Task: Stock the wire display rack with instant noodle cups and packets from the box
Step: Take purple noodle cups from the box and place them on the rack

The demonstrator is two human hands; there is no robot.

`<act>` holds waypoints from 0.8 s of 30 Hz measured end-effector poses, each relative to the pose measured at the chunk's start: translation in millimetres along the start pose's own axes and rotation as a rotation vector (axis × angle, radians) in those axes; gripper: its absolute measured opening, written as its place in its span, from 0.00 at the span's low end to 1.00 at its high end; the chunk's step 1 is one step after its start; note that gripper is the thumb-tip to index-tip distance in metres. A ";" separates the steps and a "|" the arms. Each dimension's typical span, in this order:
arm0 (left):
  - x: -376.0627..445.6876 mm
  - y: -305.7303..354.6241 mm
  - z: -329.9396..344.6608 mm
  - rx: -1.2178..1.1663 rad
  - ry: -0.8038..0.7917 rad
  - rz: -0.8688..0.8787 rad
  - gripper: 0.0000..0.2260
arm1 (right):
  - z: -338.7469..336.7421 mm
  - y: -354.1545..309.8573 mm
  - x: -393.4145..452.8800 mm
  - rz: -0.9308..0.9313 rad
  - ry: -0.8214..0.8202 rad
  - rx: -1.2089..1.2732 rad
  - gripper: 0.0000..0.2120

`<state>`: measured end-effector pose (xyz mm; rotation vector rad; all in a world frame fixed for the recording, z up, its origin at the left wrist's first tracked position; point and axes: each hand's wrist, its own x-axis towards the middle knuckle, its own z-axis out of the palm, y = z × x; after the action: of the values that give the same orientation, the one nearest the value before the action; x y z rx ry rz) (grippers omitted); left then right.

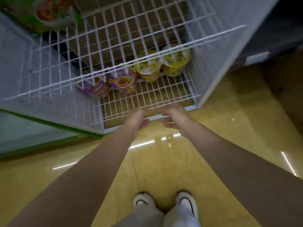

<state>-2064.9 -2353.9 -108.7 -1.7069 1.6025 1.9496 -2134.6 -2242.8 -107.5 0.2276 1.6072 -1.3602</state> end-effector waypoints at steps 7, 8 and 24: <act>-113.3 5.6 120.0 0.292 -0.231 -0.076 0.08 | -135.6 -5.7 -129.2 0.065 0.203 0.182 0.22; -128.9 6.5 140.5 0.334 -0.266 -0.071 0.07 | -158.1 -4.6 -146.8 0.068 0.239 0.203 0.22; -460.0 104.6 367.1 0.541 -0.602 0.099 0.04 | -412.2 -80.6 -479.0 -0.105 0.678 0.695 0.09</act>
<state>-2207.2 -1891.7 242.5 -0.7620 1.7496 1.6209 -2172.1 -1724.8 261.4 1.1311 1.6059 -2.0299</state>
